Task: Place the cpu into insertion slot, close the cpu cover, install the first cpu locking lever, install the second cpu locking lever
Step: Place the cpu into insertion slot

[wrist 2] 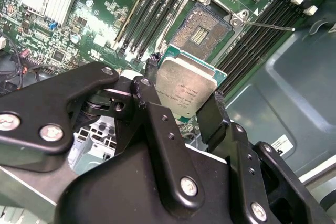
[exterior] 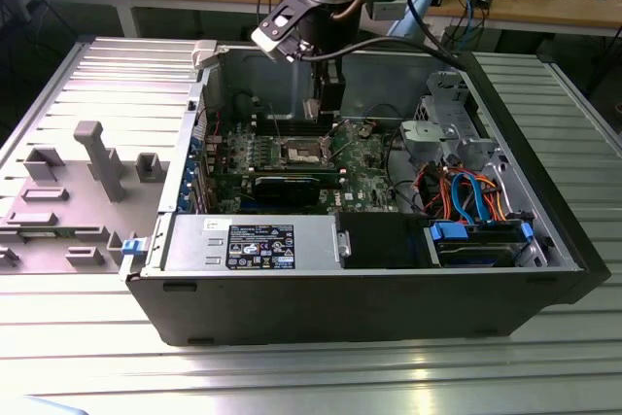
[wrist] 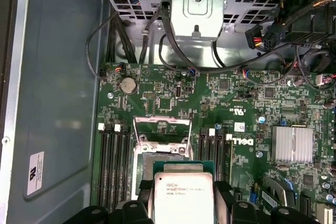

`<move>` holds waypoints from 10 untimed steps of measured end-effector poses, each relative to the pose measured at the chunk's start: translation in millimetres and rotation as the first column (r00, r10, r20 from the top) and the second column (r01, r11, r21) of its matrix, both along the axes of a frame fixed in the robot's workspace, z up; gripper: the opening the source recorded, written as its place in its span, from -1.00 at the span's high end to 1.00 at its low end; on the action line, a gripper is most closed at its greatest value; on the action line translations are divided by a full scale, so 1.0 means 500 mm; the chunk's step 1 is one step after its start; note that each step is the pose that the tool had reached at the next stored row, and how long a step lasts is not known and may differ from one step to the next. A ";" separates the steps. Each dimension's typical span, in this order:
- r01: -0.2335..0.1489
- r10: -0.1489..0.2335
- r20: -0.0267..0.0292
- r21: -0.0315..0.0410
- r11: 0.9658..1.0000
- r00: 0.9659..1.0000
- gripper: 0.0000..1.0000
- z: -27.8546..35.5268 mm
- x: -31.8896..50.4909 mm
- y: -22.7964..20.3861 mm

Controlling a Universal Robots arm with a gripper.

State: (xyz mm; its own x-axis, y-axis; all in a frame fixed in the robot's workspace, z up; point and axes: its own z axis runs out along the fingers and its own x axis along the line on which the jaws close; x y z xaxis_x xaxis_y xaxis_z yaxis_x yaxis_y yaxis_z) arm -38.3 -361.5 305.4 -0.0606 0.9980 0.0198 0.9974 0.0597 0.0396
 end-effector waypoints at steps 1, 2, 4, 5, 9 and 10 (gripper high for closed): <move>0.000 0.000 0.000 0.000 1.000 1.000 -0.09 0.000 0.000 0.0001; 0.000 0.000 0.000 0.000 1.000 1.000 -0.09 0.000 -0.001 0.0001; 0.000 0.000 0.000 0.000 1.000 1.000 -0.09 -0.001 -0.001 0.0004; 0.000 0.000 0.000 0.000 1.000 1.000 -0.09 -0.001 -0.002 0.0005; 0.000 0.000 0.000 0.000 1.000 1.000 -0.09 -0.002 -0.003 0.0013; 0.000 0.000 0.000 0.000 1.000 1.000 -0.09 -0.002 -0.003 0.0016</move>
